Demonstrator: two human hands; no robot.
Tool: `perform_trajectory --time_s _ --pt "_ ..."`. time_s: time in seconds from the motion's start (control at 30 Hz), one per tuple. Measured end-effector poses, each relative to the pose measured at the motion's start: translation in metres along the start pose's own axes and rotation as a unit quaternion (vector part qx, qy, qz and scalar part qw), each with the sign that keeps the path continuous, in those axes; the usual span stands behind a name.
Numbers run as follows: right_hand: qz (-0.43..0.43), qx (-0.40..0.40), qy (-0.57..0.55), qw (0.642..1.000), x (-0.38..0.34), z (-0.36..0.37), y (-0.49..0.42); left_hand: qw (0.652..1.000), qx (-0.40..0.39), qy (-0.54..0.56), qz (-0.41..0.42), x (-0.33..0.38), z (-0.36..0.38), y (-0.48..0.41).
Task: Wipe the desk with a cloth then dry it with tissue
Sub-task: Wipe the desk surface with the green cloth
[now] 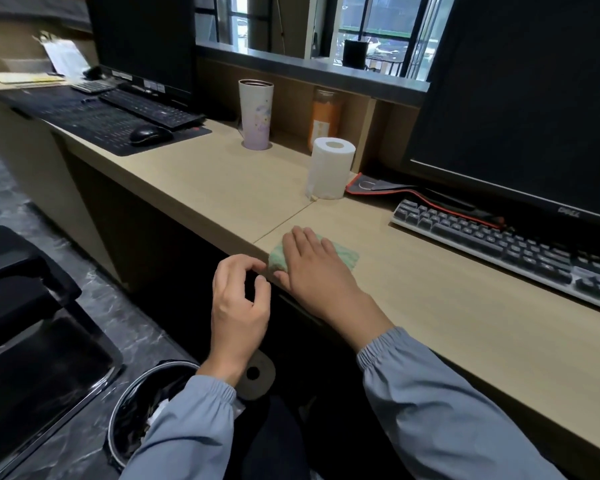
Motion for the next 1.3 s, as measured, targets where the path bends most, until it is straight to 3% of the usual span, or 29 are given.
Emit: perform_trajectory --time_s 0.2,0.4,1.0,1.13,1.3 --pt "0.024 -0.011 -0.004 1.000 0.034 -0.002 0.126 0.997 -0.037 -0.024 0.060 0.031 0.034 0.018" --pt "0.052 0.068 0.095 0.992 0.060 -0.001 0.227 0.995 -0.026 -0.029 0.090 0.050 0.055 0.027" --pt "0.051 0.080 0.074 0.993 -0.015 0.000 -0.014 0.999 0.036 -0.025 0.026 0.022 0.003 0.001" --pt "0.026 0.053 0.062 0.996 -0.015 0.000 -0.009 0.999 0.027 -0.024 0.002 0.015 -0.002 -0.003" --pt "0.003 0.052 0.043 0.998 0.002 -0.007 0.074 0.999 -0.010 -0.032 0.029 0.025 0.022 0.007"
Point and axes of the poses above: each hand's wrist, its own y-axis away from the middle knuckle, its own z-axis out of the palm, x = y × z, the point moved 8 cm from there along -y, towards the middle knuckle, and after that the axes turned 13 degrees about -z, right-handed, at the moved point
